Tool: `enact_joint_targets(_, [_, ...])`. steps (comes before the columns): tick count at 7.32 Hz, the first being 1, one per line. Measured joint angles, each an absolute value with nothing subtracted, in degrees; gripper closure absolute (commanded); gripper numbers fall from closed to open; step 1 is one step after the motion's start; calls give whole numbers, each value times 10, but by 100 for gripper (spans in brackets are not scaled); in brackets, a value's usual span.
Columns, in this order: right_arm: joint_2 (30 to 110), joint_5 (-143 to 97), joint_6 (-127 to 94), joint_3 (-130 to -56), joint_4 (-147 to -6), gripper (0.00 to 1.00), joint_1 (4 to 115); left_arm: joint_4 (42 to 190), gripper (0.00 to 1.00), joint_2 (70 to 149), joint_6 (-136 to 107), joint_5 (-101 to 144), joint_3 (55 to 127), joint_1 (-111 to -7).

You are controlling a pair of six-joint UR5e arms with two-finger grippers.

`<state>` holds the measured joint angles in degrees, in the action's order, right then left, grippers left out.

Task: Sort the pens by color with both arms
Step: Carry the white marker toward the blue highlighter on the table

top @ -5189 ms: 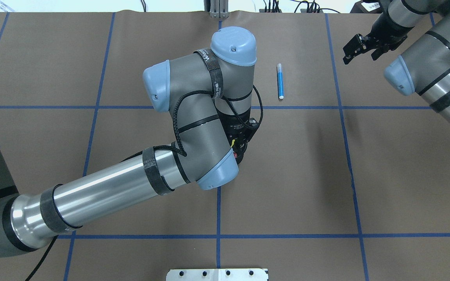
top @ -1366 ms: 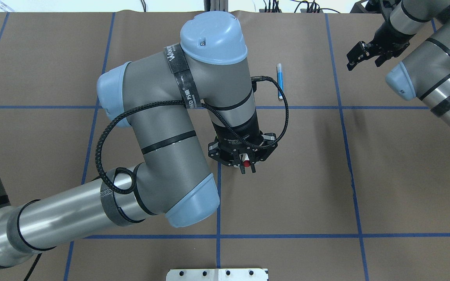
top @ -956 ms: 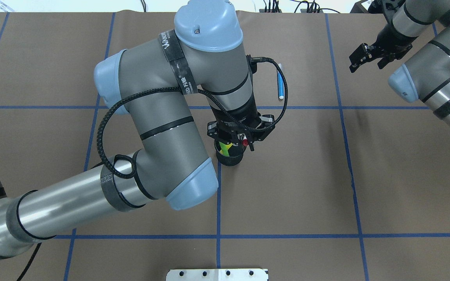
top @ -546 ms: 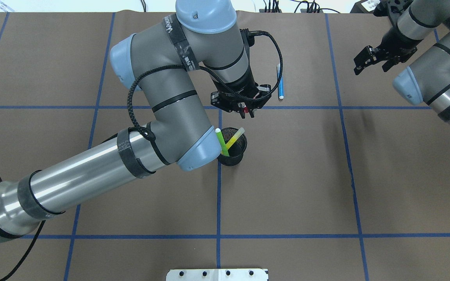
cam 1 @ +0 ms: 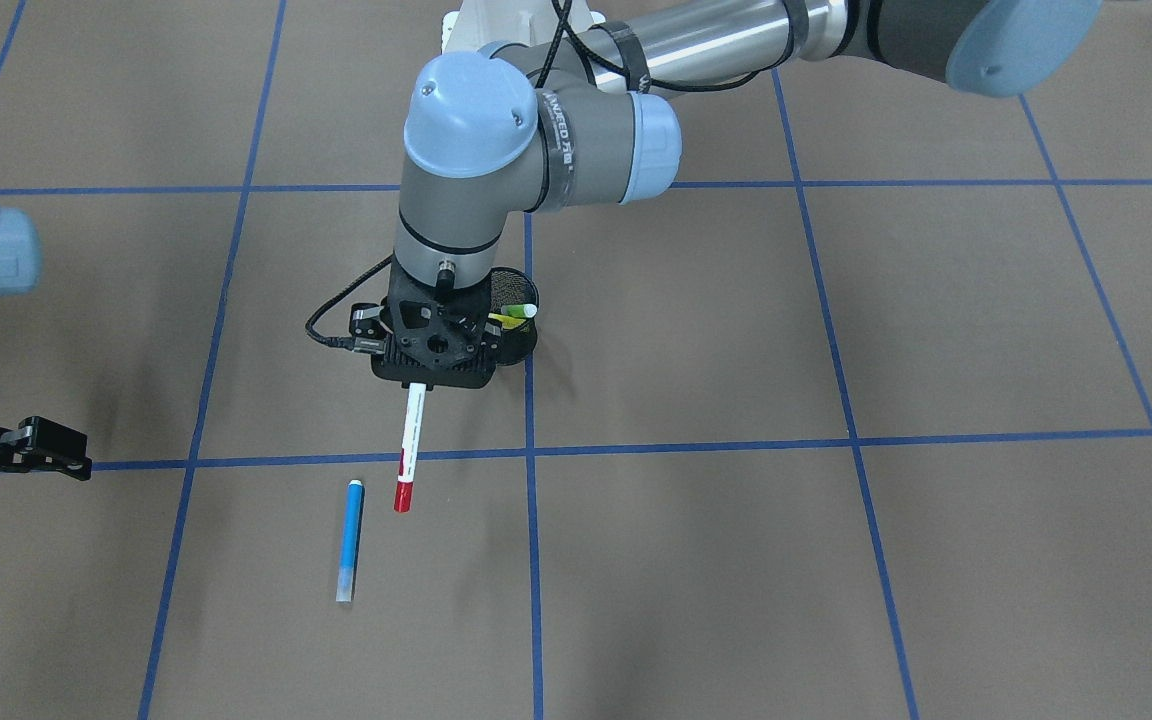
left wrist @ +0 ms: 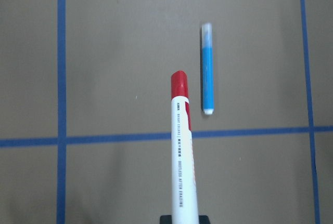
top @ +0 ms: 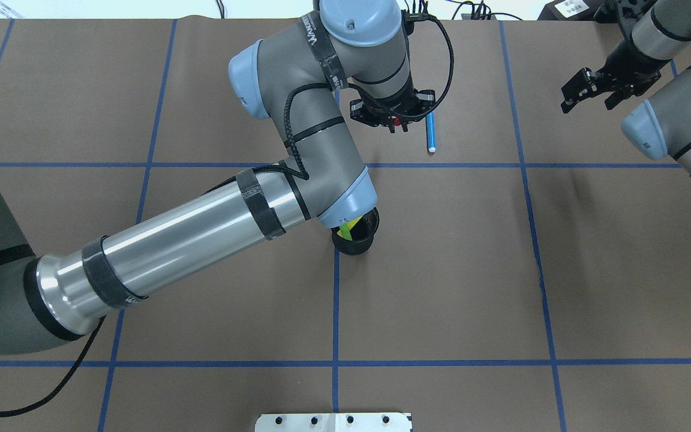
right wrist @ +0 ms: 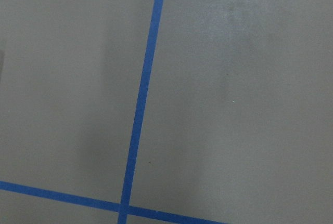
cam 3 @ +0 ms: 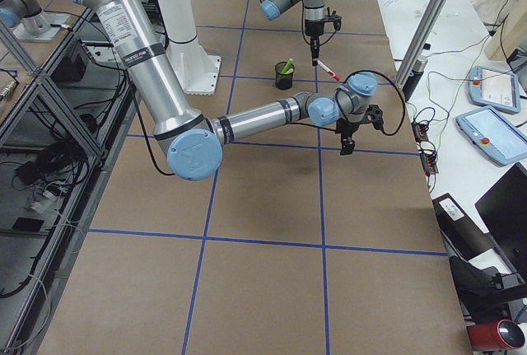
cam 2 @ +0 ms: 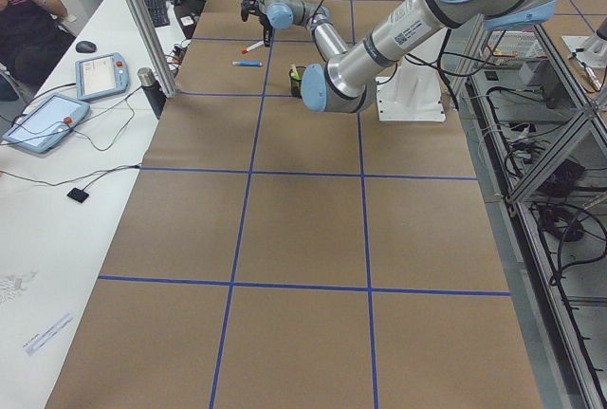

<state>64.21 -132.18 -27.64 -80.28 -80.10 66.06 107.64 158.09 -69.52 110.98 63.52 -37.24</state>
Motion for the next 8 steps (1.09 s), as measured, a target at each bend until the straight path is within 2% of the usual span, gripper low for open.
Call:
enact_joint_targets(4, [635,-1337,-279,-805,-806,2,687,1147,86,1621,-695,1029,523,-351])
enact_joint_targets(8, [635,-1342,-279,-807,-805,2,694,1203,82,1628,-695,949,468,-326])
